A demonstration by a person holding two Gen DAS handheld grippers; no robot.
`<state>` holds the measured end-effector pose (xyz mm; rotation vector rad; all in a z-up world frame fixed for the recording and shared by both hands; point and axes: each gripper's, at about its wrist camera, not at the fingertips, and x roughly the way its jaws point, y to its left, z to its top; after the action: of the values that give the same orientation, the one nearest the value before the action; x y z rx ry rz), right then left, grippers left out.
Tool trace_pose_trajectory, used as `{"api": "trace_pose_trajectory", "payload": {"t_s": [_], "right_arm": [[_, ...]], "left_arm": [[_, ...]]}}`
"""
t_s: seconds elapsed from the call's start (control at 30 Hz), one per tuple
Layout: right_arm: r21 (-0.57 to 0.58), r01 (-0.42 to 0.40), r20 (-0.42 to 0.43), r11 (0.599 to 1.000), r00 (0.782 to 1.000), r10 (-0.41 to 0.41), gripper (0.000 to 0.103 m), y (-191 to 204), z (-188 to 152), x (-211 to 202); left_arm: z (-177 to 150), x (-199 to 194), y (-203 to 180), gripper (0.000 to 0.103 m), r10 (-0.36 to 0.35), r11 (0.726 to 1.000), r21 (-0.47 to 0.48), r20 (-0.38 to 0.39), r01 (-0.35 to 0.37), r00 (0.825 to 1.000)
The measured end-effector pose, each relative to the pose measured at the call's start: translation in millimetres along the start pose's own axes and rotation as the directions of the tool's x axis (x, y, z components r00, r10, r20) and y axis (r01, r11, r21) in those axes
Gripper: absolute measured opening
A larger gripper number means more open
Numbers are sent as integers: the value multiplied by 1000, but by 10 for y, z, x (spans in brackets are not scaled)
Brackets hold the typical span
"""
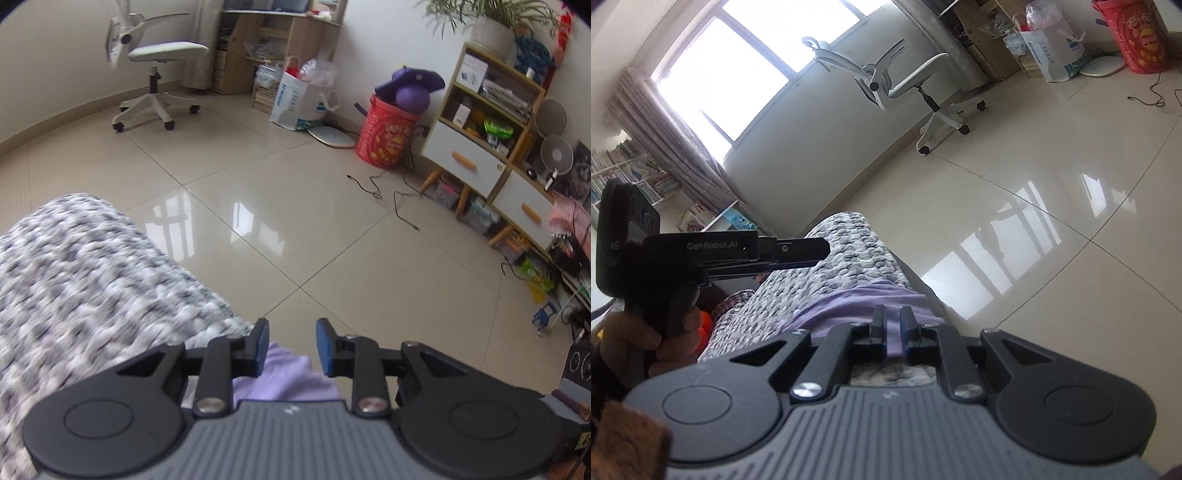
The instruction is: Fold clothes
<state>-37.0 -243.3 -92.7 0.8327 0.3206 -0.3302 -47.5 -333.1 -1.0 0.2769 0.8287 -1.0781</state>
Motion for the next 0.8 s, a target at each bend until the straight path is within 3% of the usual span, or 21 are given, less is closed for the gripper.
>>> {"api": "trace_pose_trajectory", "payload": {"t_s": [0.33,0.4,0.47,0.8], "right_arm": [[-110,-16,-46,994,999,11,14,651,-68,-379],[-128,-18,-53,992,999,11,19,773,-97,-440],[-145,-20,-58,989,998,12,40,885,-138,-509],[-215,-35,-86,976,996,17,41,1447,-261,-689]], "left_arm": [[-345,-1017,33,35,84,993,-84,79,-78,993],[-426,-1173,10,37,98,991,-94,81,-91,992],[-507,-1330,-12,39,112,989,-103,83,-104,990],[-1009,-1964,-54,55,160,975,-167,64,-148,985]]}}
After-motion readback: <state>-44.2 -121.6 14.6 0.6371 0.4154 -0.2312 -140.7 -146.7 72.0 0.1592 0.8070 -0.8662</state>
